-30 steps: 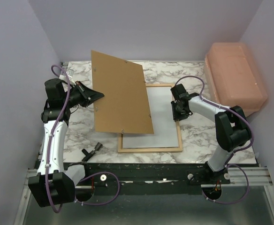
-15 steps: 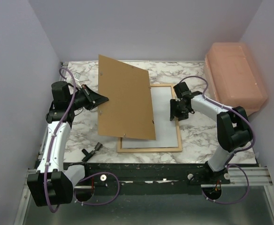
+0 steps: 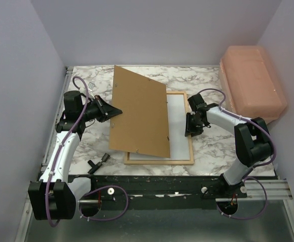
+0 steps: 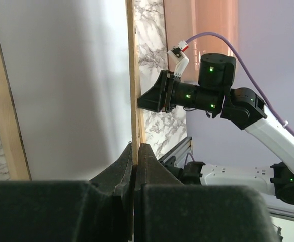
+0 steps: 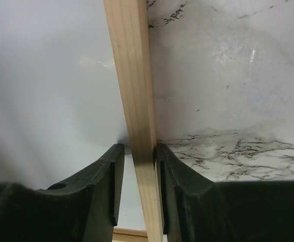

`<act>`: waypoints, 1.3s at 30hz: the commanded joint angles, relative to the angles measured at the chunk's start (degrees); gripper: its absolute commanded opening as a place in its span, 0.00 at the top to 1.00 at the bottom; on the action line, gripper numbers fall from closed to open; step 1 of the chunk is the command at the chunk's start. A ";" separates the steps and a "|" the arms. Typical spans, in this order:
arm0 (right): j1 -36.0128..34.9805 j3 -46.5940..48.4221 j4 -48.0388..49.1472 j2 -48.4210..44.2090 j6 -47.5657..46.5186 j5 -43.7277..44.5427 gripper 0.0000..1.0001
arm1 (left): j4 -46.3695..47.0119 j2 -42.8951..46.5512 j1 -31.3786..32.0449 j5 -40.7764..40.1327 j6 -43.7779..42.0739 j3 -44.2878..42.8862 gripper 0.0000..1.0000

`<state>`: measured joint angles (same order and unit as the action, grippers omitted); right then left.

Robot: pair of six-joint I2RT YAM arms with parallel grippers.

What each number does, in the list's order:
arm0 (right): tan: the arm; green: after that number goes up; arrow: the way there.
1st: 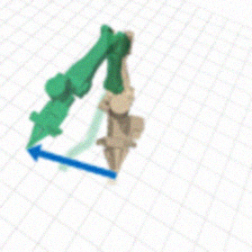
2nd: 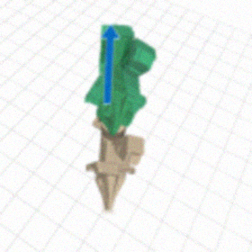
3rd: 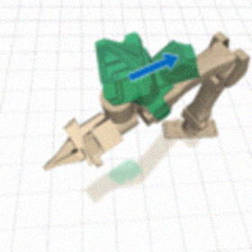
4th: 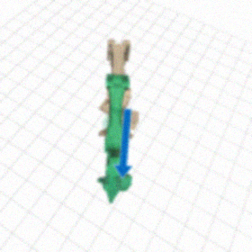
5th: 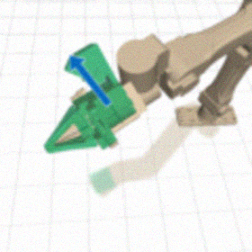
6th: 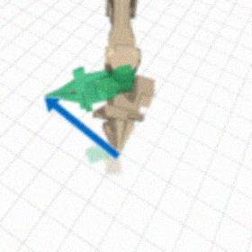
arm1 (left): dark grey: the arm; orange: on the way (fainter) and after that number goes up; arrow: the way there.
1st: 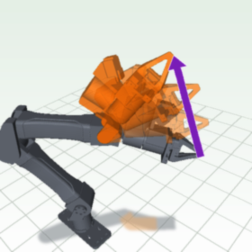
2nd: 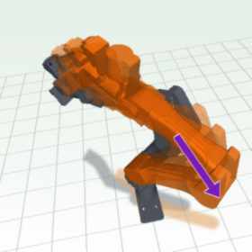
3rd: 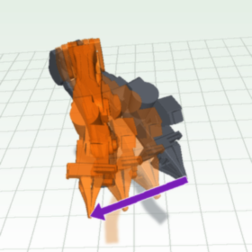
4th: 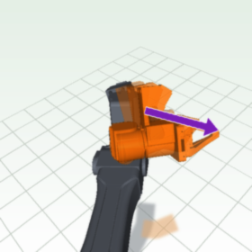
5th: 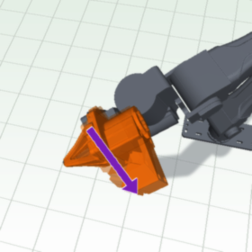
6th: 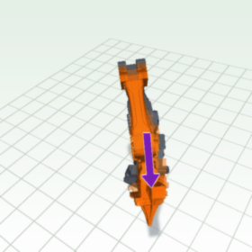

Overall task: Put the photo into the frame
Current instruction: Move the photo frame to the center of the board.

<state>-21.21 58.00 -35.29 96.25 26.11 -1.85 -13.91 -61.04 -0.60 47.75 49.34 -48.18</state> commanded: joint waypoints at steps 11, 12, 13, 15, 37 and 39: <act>0.26 4.83 -2.25 -2.44 2.76 -0.72 0.32 | 9.29 -3.22 2.56 1.28 1.50 0.79 1.00; 0.50 4.84 -2.08 -2.75 2.95 -1.39 0.29 | 10.13 -3.58 2.76 1.44 1.62 1.01 1.00; 0.89 4.72 -1.83 -3.09 3.27 -2.57 0.26 | 10.92 -3.92 3.00 1.56 2.04 1.20 1.00; 2.14 4.05 -0.73 -4.03 3.92 -5.50 0.23 | 12.68 -4.75 3.53 1.68 2.75 1.73 1.00; 15.15 8.72 2.60 -3.01 3.14 -19.88 0.11 | 22.87 -5.47 6.84 6.31 5.35 4.29 1.00; 15.15 11.56 1.76 -1.50 2.63 -18.29 0.11 | 22.72 -4.45 7.08 7.26 4.70 4.49 1.00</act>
<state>-6.35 63.79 -32.25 91.94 30.28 -22.26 3.42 -69.34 5.52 48.99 54.04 -44.07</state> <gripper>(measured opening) 0.889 0.031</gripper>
